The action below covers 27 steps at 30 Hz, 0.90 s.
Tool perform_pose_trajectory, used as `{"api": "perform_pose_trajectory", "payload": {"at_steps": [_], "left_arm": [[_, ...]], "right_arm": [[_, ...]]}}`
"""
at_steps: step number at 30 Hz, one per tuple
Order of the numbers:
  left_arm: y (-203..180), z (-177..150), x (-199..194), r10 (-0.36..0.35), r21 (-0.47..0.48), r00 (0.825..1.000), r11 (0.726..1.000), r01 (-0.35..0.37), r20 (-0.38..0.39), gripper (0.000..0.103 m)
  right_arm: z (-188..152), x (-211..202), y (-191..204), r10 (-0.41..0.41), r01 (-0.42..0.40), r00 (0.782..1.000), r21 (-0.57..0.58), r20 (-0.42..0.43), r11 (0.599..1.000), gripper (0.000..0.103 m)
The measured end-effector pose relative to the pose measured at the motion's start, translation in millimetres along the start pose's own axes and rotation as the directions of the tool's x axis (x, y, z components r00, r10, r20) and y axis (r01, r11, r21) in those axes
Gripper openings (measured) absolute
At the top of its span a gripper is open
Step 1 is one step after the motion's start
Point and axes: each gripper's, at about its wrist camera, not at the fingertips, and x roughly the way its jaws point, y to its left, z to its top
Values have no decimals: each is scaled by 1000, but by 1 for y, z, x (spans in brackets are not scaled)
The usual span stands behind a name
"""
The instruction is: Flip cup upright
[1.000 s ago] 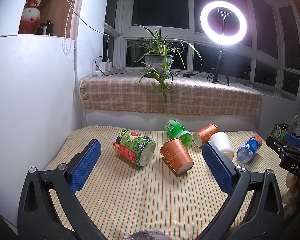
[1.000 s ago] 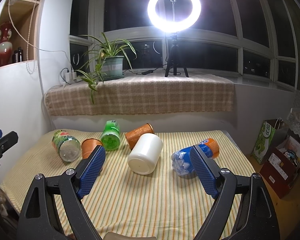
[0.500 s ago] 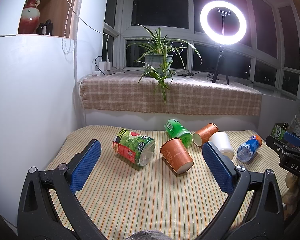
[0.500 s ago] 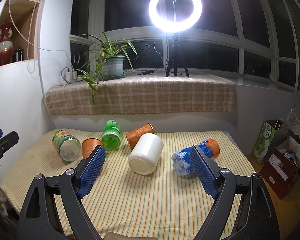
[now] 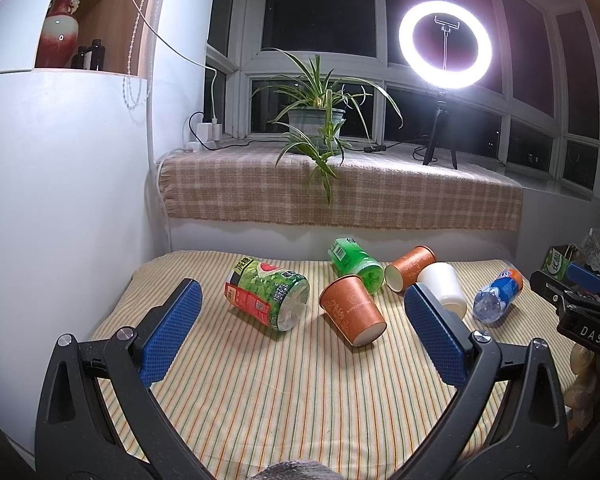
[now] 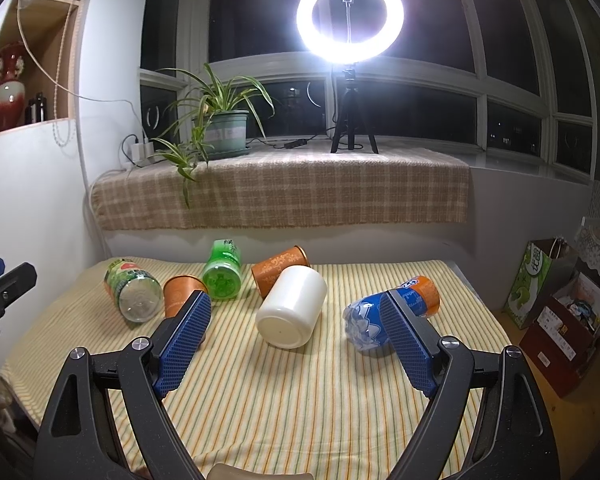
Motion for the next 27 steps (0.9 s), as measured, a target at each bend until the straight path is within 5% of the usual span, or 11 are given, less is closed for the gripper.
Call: {"api": "perform_pose_trajectory", "payload": {"at_steps": [27], "left_arm": [[24, -9, 4, 27, -29, 999, 999, -28, -20, 103]], "right_arm": [[2, 21, 24, 84, -88, 995, -62, -57, 994, 86]]}}
